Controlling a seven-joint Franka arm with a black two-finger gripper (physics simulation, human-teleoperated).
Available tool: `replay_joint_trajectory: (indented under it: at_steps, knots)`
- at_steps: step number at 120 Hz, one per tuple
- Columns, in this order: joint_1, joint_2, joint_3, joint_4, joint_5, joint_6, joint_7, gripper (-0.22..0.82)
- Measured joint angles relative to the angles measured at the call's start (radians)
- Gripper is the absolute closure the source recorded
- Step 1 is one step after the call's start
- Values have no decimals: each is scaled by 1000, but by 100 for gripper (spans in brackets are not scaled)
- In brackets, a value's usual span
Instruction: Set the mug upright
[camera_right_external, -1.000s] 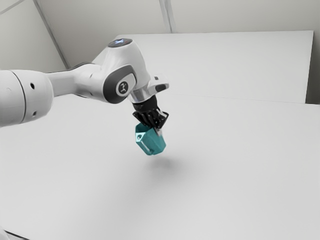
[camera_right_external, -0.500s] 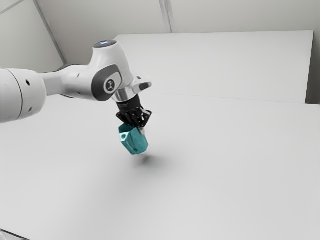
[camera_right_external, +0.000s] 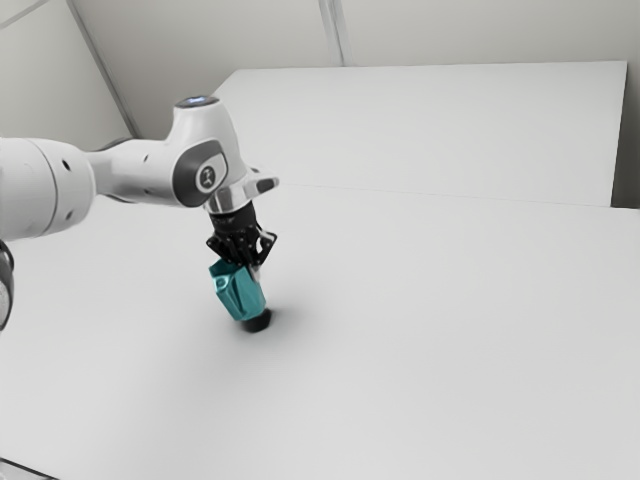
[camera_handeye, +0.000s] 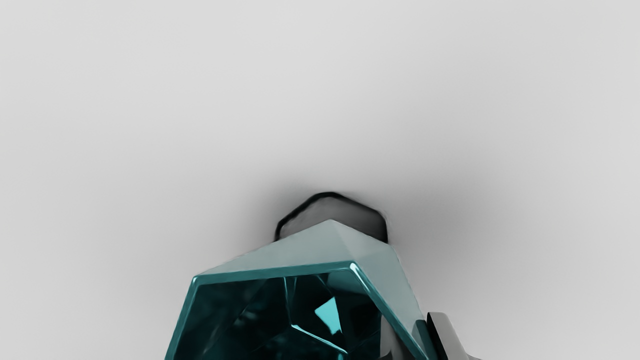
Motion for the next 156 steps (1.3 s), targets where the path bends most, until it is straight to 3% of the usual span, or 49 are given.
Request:
replay_joint_trajectory:
  at_steps: [136, 156]
  knots:
    - [2, 57, -1, 3, -14, 92, -15, 79]
    - [2, 57, -2, 3, -24, 85, -8, 59]
